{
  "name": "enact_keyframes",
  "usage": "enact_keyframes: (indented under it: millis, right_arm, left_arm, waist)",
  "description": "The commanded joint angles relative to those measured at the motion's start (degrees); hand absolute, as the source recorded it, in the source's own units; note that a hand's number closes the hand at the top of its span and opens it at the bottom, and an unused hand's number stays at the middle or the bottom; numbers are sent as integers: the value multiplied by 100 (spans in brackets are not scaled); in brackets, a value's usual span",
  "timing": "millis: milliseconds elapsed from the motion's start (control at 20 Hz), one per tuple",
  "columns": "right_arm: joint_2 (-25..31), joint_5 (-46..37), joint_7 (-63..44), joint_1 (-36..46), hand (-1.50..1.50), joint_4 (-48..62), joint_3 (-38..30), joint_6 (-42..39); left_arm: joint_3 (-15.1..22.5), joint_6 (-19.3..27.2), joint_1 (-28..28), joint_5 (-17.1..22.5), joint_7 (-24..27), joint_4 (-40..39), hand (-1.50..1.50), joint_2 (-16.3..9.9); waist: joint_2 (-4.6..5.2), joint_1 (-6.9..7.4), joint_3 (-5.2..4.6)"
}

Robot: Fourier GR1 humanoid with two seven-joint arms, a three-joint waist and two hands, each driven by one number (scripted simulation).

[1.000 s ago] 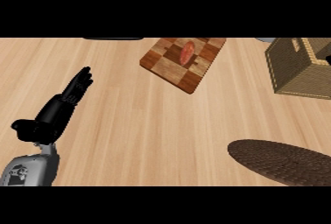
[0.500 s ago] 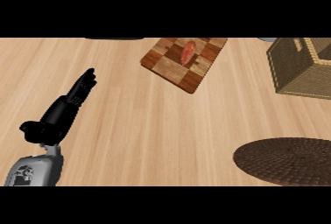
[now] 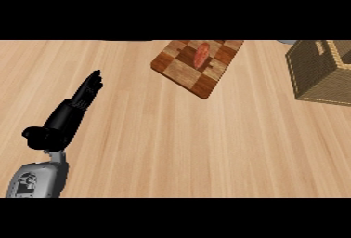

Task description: Pick the squash from the placemat and place it in the basket

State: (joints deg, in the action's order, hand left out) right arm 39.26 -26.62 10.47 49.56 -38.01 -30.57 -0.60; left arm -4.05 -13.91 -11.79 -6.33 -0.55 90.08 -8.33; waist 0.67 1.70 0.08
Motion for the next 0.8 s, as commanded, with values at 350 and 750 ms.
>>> enact_keyframes:
  millis: [350,750]
  right_arm:
    - [179,-30,1487,447,150,1618,-397,1601]
    - [484,199,2207,484,-150,2224,-577,1170]
  left_arm:
    - [-5,-204,-37,135,-14,98,0,-83]
    - [-164,-77,-496,124,-7,-406,0,-63]
  waist:
    - [58,167,14]
    - [73,79,13]
